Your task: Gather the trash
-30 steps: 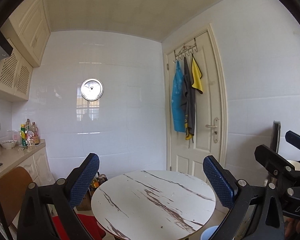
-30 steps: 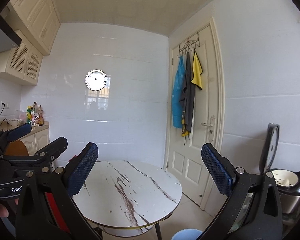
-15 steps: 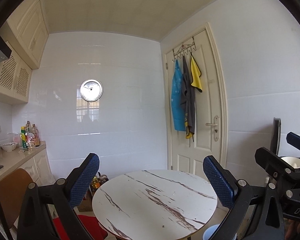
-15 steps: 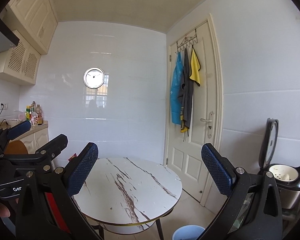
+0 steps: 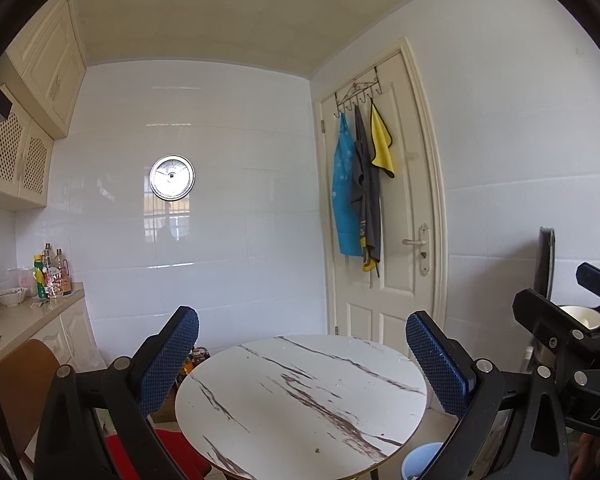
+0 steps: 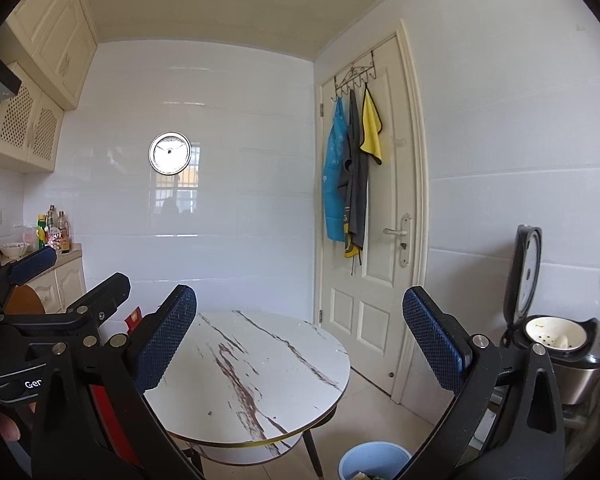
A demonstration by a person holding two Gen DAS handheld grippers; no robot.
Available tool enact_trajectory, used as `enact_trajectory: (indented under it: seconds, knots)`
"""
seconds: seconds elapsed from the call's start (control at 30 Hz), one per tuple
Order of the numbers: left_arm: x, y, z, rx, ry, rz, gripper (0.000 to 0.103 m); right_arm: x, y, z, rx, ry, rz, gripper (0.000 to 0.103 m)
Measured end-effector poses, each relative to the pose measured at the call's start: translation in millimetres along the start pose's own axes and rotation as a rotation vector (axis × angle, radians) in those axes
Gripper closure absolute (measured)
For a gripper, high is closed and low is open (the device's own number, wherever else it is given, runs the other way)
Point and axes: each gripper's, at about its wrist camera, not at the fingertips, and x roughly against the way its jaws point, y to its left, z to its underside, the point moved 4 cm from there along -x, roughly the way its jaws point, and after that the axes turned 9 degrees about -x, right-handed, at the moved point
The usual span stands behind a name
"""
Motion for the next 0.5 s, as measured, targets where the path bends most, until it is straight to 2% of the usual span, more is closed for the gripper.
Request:
enact_trajectory:
  seconds: [0.3,0.5]
  knots:
    - [-17.1,5.2,-1.1,-0.011,-0.007,-0.005,0.000,0.8,-0.8,-0.6,-0.002,0.001,0.001,0.000]
    - [-22.2,3.3,9.3,-0.008,-0.017,0.002,0.000,0.1,-0.3,-0.2,-0.003,0.002,0.003,0.000]
